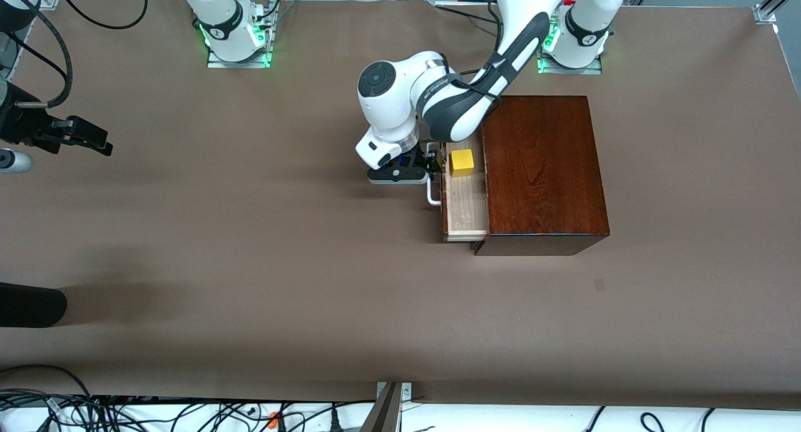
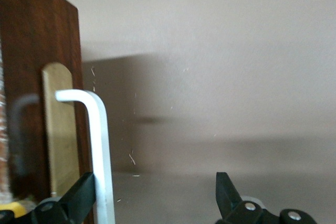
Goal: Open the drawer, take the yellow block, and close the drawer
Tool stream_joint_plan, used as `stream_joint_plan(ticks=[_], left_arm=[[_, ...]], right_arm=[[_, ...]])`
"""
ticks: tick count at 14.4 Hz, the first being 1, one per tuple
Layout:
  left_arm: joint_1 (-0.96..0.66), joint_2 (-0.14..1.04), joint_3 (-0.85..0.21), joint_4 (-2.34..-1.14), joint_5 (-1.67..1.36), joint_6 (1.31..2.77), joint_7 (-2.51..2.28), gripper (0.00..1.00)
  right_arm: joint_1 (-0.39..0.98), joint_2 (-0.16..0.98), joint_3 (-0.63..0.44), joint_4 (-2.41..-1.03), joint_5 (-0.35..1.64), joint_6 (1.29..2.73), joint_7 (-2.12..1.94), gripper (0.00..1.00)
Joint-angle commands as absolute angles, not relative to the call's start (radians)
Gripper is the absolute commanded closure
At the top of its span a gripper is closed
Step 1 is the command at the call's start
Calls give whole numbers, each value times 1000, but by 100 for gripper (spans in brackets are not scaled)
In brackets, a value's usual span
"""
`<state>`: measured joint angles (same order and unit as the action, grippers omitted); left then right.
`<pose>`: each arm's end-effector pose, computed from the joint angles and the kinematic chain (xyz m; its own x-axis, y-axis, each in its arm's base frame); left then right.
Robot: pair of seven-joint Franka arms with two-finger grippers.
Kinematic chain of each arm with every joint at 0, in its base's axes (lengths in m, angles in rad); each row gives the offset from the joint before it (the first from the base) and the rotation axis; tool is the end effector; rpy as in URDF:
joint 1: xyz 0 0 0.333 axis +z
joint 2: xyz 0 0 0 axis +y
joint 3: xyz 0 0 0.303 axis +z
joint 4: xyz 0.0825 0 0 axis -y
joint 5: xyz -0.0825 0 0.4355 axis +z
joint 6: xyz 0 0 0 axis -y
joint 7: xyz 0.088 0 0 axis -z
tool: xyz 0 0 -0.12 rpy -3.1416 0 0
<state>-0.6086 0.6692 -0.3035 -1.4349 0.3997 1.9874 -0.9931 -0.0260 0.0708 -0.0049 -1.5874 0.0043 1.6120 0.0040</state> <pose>0.5052 -0.5516 0.2575 0.9950 -0.0499 0.0870 -0.0350 -0.9857 -0.1647 0.6268 -0.0188 0.5496 0.9983 -0.0350 -0.0462 -0.0353 -0.9994 -0.0037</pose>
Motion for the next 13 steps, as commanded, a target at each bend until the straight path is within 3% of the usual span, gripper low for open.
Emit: stream_joint_plan(ticks=[1,8,13], left_arm=[[-607,592,-304,-1408,336,1854,-980,0],[-459,365,-304,-1405,298,1488,-685,0],[-220,244,-304,-1405,189,1408,-358,0]], right_arm=[[-34,69,0,-1575,8,1600,6,0],[-34,72,0,-1575,9,1605,12,0],[-26,61,49,-1575,55,1598,95,0]])
